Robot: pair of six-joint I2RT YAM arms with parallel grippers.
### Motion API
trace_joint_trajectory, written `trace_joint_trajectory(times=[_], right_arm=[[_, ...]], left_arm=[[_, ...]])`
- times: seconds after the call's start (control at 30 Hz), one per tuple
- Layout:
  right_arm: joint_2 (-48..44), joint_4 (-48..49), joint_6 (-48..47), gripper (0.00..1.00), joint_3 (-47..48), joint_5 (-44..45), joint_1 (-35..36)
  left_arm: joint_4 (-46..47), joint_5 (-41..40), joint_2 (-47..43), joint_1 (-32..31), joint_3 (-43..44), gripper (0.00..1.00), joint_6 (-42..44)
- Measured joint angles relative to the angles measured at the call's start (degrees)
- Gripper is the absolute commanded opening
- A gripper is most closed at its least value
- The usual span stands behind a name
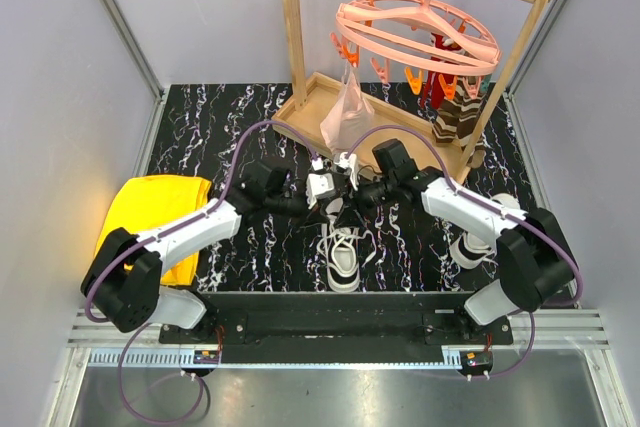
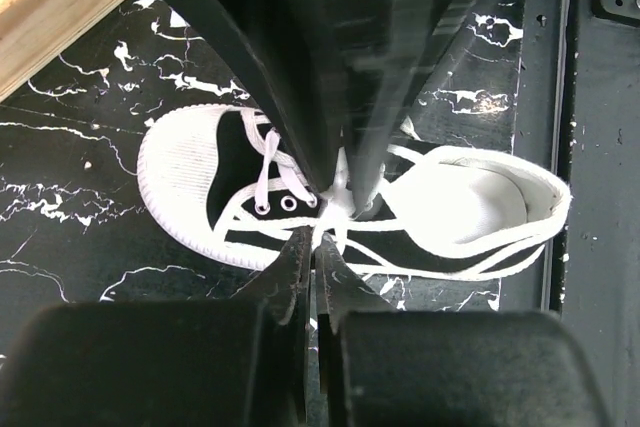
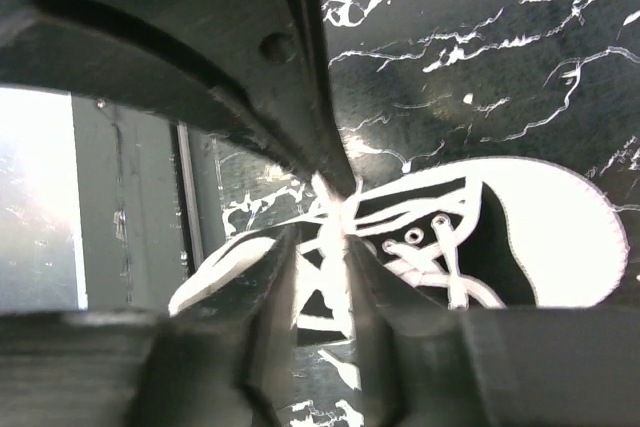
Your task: Tie the shoes
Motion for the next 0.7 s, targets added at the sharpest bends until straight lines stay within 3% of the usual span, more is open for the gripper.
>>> trace_joint_trajectory(times=[0.27,0.6,0.7], right_arm=[[-1.27,-3.23,-0.92,0.36,0.0,0.15,-2.05],[3.32,-5.22,-4.24,0.36,0.59,0.74,-2.47],[4.28,-5.33,-4.96,0.27,0.96,1.22,-2.47]], left_arm=[[-0.83,0.02,-0.85,0.61,-0.46,0.0,1.03],[-0.87,0.04,-0.85,0.61,-0.52,0.0,1.7],[-0.9,0.04,-0.85,0.61,-0.52,0.0,1.95]])
